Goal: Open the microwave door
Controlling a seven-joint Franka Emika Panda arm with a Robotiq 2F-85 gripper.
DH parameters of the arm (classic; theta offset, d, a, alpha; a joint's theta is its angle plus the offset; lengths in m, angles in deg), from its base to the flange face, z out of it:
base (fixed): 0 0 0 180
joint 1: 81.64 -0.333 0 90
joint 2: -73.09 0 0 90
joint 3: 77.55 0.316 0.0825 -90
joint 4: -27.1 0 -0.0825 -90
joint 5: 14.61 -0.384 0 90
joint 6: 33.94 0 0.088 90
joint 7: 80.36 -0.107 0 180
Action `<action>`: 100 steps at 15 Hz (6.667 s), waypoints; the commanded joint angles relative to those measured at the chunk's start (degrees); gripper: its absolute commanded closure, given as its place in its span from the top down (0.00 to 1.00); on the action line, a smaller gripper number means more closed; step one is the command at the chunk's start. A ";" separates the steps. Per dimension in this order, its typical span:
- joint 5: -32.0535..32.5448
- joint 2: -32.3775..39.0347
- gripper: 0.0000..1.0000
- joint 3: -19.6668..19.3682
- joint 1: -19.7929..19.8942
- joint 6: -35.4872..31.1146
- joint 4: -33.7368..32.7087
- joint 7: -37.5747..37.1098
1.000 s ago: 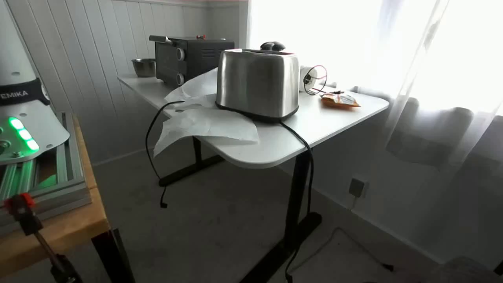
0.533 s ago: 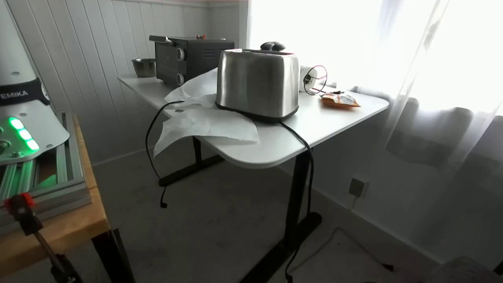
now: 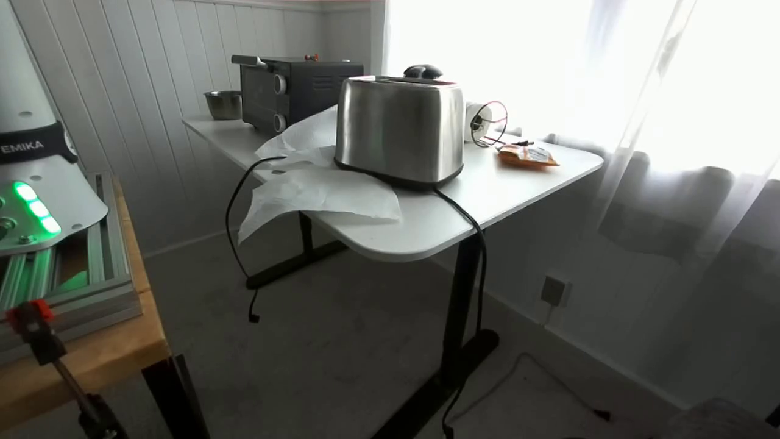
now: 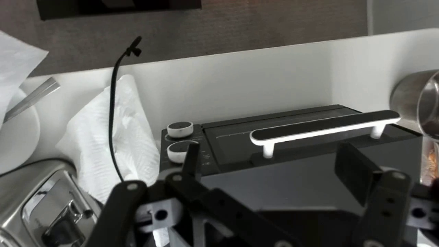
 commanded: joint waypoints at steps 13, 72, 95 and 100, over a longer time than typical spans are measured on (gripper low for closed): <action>3.21 8.90 1.00 3.31 -0.29 0.29 0.84 -35.87; 10.75 12.43 1.00 2.66 -3.90 -10.85 1.94 -22.48; 13.02 16.17 1.00 2.24 -4.22 -9.03 0.95 -18.19; 13.20 16.62 1.00 2.59 -4.55 -4.47 0.74 -14.16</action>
